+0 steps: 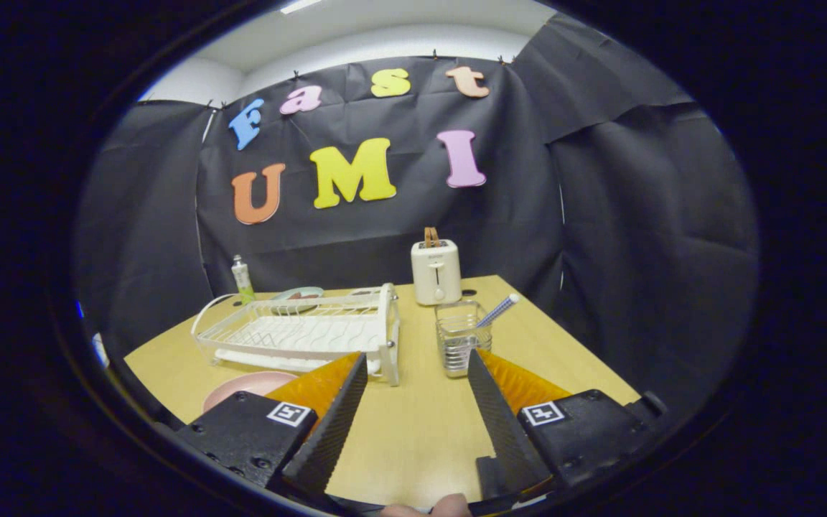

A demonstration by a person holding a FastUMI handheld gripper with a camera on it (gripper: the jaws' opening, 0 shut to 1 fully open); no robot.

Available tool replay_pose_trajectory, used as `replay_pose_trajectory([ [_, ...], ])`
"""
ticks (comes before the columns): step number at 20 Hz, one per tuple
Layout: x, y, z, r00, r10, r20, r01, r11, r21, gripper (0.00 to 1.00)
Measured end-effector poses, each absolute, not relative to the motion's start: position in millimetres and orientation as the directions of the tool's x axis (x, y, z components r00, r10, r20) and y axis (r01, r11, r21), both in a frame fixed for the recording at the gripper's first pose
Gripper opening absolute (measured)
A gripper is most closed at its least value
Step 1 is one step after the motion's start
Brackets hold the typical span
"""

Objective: Take the plate from the dish rack, then take the spoon from the basket and place it into the plate.

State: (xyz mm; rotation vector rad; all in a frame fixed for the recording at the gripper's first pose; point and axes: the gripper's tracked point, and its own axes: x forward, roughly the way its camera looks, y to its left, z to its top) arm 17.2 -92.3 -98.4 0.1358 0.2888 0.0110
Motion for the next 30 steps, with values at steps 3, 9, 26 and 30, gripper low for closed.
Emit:
replay_pose_trajectory([
  [3,29.0,-114.0,-105.7,0.968,0.017,-0.252,0.006,0.996,0.089,0.92],
  [9,84.8,-139.1,-126.9,0.966,0.059,-0.253,-0.034,0.994,0.103,0.92],
  [26,169.3,-144.0,-143.2,0.939,0.198,-0.282,-0.131,0.962,0.239,0.66],
  [30,170.9,-146.1,-138.7,0.939,0.191,-0.286,-0.125,0.964,0.233,0.53],
])
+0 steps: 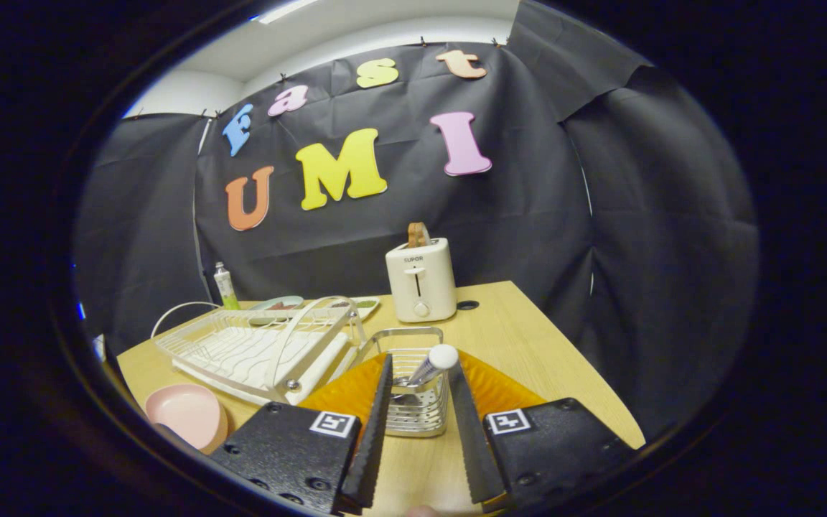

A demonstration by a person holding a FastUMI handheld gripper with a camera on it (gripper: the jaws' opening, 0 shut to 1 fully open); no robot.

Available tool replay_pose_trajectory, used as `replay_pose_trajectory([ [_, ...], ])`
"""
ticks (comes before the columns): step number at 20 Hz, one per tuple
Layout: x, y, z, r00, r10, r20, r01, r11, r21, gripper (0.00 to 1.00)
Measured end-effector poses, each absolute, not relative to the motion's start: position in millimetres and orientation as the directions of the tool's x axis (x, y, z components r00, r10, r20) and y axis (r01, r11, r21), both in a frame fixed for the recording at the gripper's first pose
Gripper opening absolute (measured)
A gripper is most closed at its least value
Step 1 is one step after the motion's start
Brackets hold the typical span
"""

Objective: Take the plate from the dish rack, then take the spoon from the basket and place it into the plate.

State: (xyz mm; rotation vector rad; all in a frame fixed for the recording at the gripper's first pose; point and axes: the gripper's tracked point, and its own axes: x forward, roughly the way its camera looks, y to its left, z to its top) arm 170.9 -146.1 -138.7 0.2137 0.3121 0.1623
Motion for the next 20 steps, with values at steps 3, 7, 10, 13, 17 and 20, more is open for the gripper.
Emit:
replay_pose_trajectory([
  [3,173.1,-145.4,-133.6,0.936,0.200,-0.290,-0.119,0.954,0.276,0.26],
  [7,176.1,-144.3,-131.0,0.918,0.232,-0.322,-0.120,0.936,0.331,0.16],
  [10,176.5,-145.0,-119.6,0.914,0.229,-0.335,-0.118,0.939,0.322,0.12],
  [13,172.0,-152.2,-101.4,0.923,0.191,-0.333,-0.109,0.962,0.249,0.08],
  [17,155.8,-157.5,-52.0,0.943,0.151,-0.298,-0.105,0.981,0.164,0.08],
  [20,134.7,-142.0,-6.6,0.949,0.183,-0.257,-0.150,0.979,0.140,0.08],
])
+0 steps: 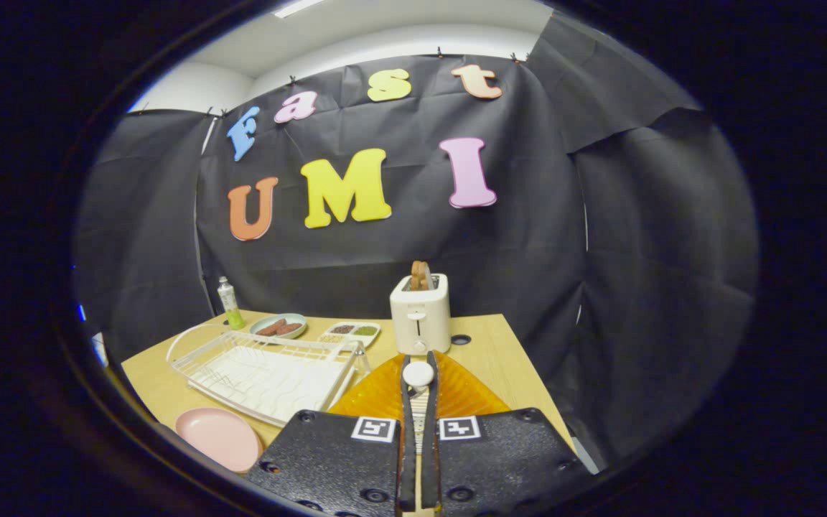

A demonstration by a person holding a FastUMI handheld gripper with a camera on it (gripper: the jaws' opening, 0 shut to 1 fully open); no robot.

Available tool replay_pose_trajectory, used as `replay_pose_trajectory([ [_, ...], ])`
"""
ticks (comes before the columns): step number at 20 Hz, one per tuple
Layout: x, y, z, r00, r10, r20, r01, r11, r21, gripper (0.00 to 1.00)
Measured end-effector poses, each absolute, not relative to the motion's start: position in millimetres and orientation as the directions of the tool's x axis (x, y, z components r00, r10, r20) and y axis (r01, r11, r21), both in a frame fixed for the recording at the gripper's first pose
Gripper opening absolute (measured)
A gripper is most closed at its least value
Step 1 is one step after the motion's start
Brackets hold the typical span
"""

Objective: Take the plate from the dish rack, then take the spoon from the basket and place it into the plate.

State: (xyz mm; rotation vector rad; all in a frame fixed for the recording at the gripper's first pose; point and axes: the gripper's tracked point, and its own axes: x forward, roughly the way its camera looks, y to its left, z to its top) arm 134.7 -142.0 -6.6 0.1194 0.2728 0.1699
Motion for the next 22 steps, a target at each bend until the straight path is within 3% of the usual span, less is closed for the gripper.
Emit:
replay_pose_trajectory([
  [6,89.3,-58.4,49.4,0.906,0.369,-0.206,-0.361,0.929,0.080,0.08],
  [13,59.3,45.2,21.8,0.718,0.640,-0.273,-0.623,0.766,0.158,0.08],
  [22,42.7,98.9,-60.7,0.518,0.748,-0.414,-0.722,0.642,0.257,0.08],
])
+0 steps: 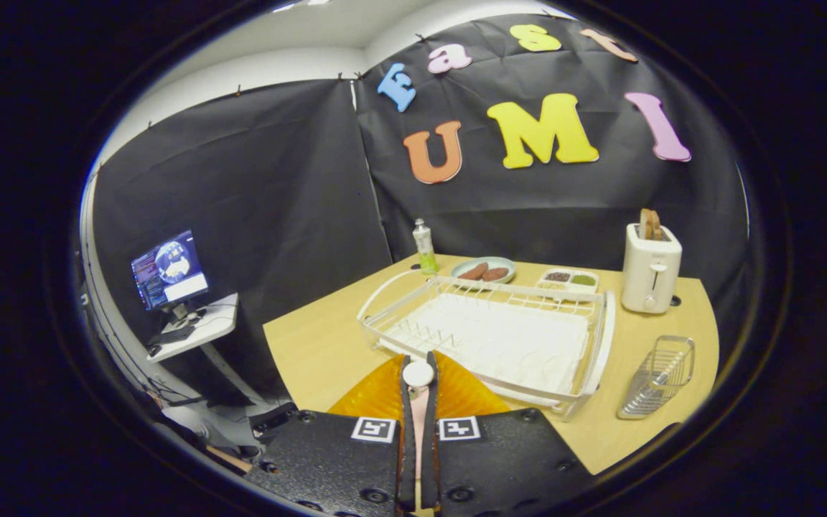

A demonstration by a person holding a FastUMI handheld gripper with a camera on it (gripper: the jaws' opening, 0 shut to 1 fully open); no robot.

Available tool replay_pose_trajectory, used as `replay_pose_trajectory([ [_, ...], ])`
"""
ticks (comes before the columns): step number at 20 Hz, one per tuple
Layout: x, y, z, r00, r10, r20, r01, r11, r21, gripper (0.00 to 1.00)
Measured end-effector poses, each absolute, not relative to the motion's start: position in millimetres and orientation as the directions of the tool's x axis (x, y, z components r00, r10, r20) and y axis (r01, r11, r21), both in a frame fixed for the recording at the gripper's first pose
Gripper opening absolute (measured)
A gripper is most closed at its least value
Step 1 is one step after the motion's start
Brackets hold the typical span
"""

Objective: Take the plate from the dish rack, then take the spoon from the basket and place it into the plate.

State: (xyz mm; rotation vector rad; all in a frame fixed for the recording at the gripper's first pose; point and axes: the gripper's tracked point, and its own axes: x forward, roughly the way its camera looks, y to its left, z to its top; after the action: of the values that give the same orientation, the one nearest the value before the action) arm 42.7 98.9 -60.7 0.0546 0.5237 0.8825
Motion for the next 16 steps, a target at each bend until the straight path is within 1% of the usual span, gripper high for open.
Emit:
replay_pose_trajectory([
  [5,36.0,119.1,-99.1,0.447,0.775,-0.447,-0.747,0.598,0.291,0.08],
  [11,38.1,131.7,-119.1,0.413,0.789,-0.455,-0.751,0.578,0.321,0.09],
  [14,44.1,127.0,-120.7,0.432,0.775,-0.461,-0.744,0.595,0.304,0.17],
  [16,48.8,122.3,-120.0,0.457,0.762,-0.460,-0.732,0.616,0.293,0.20],
])
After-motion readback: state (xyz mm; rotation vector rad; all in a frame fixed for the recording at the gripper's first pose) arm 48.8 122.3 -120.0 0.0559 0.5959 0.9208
